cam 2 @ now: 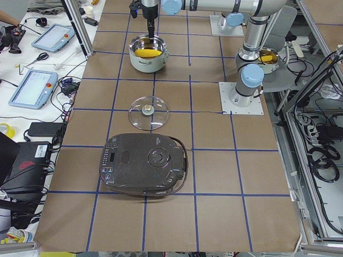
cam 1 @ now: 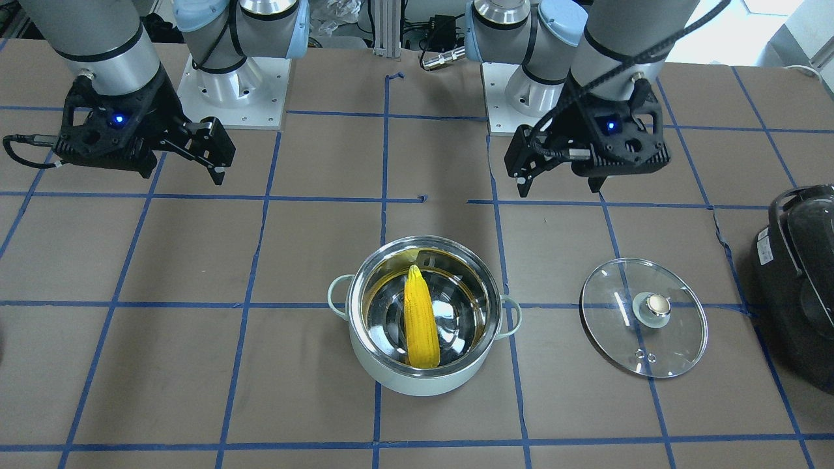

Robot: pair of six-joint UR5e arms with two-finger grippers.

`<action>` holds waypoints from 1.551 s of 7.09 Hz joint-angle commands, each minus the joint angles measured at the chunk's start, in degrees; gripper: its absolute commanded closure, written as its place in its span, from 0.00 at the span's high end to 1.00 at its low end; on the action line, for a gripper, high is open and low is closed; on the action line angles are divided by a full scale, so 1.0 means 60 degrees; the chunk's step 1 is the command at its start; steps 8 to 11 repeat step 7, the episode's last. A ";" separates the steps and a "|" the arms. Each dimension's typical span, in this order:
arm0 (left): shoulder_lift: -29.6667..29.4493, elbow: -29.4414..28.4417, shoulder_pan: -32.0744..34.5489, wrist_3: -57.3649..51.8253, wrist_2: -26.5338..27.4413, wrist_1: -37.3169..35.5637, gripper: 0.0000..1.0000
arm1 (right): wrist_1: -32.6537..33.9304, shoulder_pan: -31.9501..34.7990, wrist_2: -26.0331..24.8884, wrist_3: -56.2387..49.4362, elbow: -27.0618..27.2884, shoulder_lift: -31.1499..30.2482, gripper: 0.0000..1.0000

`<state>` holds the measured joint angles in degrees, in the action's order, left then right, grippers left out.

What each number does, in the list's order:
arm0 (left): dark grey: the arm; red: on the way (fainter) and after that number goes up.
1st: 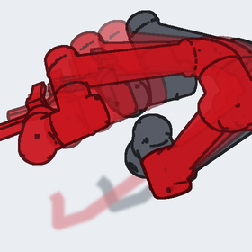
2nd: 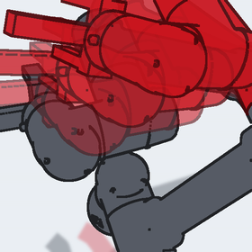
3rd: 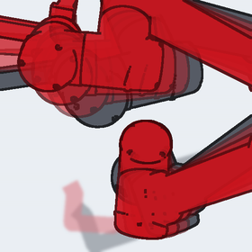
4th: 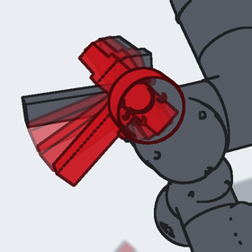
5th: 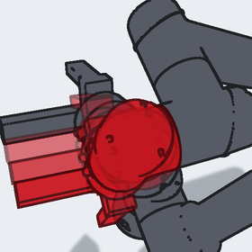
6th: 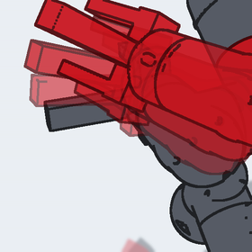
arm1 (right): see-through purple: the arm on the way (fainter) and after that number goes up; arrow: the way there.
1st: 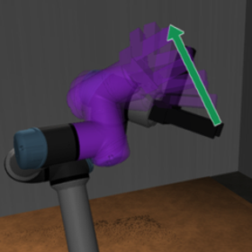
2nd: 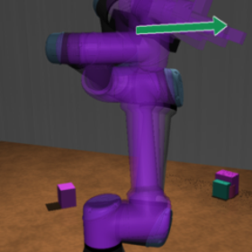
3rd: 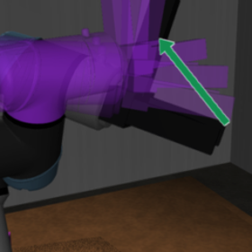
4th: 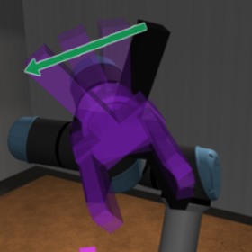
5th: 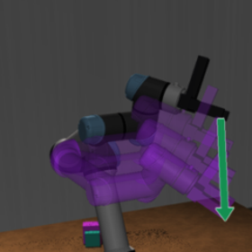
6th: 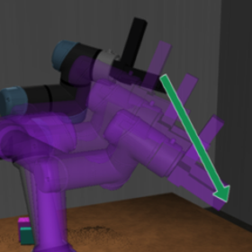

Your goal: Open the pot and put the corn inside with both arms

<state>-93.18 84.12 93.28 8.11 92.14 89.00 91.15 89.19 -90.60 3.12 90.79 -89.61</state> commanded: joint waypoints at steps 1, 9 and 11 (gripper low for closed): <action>0.0558 0.0159 -0.0136 -0.0237 -0.0034 0.0179 1.00 | -0.0336 -0.0011 0.0349 -0.0154 -0.0087 -0.0123 1.00; 0.0735 0.0496 -0.0694 -0.1513 -0.0854 -0.0039 1.00 | -0.0600 -0.0011 0.0203 0.0022 -0.0161 -0.0210 1.00; 0.0735 0.0496 -0.0694 -0.1513 -0.0854 -0.0039 1.00 | -0.0600 -0.0011 0.0203 0.0022 -0.0161 -0.0210 1.00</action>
